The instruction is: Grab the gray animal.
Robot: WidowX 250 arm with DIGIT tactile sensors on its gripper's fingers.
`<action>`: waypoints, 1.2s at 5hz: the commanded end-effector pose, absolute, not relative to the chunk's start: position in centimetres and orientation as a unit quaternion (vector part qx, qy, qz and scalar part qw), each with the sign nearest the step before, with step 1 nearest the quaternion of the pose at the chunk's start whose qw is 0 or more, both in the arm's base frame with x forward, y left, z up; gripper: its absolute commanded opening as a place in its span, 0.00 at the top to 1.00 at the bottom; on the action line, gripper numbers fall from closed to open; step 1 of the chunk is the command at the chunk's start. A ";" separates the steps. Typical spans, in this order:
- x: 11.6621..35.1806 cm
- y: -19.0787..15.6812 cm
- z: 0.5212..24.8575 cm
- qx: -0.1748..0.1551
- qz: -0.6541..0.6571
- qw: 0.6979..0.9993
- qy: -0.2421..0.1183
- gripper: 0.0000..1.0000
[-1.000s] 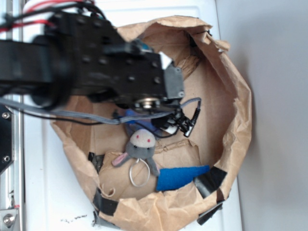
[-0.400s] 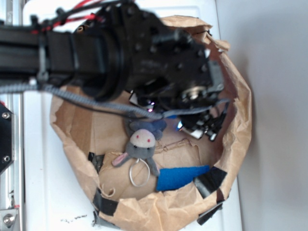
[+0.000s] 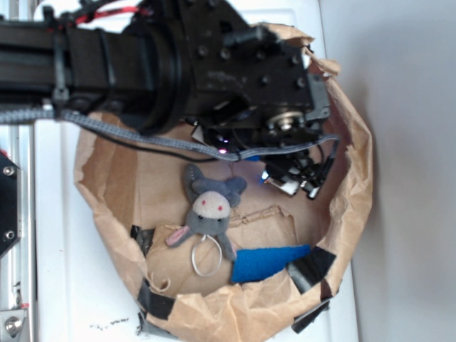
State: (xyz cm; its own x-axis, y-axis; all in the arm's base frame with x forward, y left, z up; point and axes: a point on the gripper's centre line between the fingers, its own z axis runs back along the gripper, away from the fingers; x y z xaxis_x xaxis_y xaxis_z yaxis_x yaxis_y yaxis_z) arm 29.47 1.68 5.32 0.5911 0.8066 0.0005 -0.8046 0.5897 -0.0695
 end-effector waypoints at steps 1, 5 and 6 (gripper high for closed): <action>27.7 1.9 7.8 -0.048 0.439 0.896 -0.042 0.00; 26.9 -1.9 7.7 -0.033 0.448 0.892 -0.052 0.00; 26.8 -1.5 7.6 -0.037 0.448 0.892 -0.050 0.00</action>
State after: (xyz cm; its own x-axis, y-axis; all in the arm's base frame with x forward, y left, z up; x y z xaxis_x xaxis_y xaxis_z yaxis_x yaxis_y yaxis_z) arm 25.96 -1.96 6.36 0.5892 0.8077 0.0220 -0.8053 0.5893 -0.0642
